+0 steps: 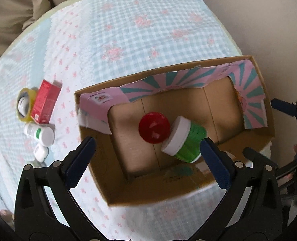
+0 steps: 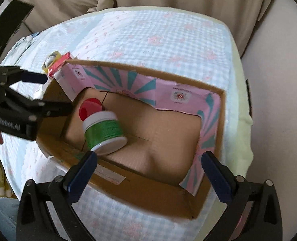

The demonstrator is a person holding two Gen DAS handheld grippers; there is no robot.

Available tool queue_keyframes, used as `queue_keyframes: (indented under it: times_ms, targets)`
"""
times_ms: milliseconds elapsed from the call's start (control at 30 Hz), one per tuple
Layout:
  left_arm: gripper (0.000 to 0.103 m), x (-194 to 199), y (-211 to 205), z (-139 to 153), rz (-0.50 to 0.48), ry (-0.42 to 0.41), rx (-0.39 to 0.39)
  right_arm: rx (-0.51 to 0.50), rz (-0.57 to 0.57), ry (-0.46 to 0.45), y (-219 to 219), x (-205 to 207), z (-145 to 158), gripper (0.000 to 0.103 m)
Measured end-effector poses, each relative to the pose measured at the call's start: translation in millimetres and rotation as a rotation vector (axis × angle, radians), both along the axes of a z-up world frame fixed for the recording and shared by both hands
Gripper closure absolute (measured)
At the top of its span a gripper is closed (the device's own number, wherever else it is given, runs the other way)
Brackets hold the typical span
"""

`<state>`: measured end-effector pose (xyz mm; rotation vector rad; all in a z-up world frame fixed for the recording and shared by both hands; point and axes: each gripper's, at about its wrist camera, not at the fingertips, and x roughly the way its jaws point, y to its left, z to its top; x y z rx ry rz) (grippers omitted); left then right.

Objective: Organize rigid objects
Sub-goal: 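Lower both jars into cardboard box and open both tools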

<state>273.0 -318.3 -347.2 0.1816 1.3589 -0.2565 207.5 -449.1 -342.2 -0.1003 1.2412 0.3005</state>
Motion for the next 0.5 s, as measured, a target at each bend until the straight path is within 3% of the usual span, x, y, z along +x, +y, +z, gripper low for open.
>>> queue_keyframes:
  times_ms: [500]
  targets:
    - [0.000, -54, 68, 88, 0.021, -0.110, -0.072, -0.045, -0.033, -0.043, 28, -12, 80, 0.000]
